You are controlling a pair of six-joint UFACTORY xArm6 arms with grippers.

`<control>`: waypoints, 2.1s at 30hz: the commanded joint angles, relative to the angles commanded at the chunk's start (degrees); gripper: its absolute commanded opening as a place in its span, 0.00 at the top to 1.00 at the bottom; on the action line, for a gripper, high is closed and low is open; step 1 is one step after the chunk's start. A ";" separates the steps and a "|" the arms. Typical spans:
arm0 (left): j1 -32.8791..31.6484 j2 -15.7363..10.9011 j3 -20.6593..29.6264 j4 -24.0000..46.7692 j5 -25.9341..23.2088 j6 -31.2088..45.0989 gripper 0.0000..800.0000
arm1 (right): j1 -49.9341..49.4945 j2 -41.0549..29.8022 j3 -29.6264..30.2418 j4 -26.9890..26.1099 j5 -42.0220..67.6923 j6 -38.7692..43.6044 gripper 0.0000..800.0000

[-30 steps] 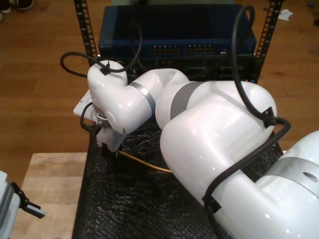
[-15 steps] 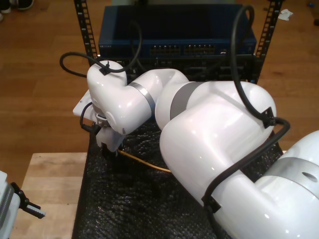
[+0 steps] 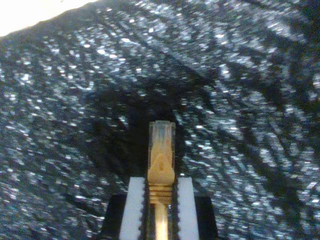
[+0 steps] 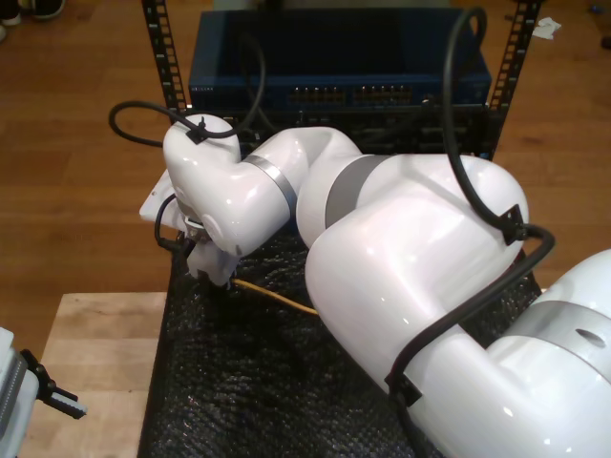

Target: Grab the cable and plug it in

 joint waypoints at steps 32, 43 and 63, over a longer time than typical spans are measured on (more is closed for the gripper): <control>-9.58 -0.35 -4.66 -5.80 7.38 -7.12 0.00 | -8.35 -23.21 12.84 14.77 11.34 -36.48 0.99; -13.10 -0.35 -5.45 -12.66 8.26 -9.76 0.00 | -14.77 -32.00 20.31 25.67 15.56 -44.84 0.99; -24.79 4.13 -9.76 -28.31 7.30 -14.07 0.00 | -22.51 -48.44 31.91 32.88 20.66 -50.20 0.99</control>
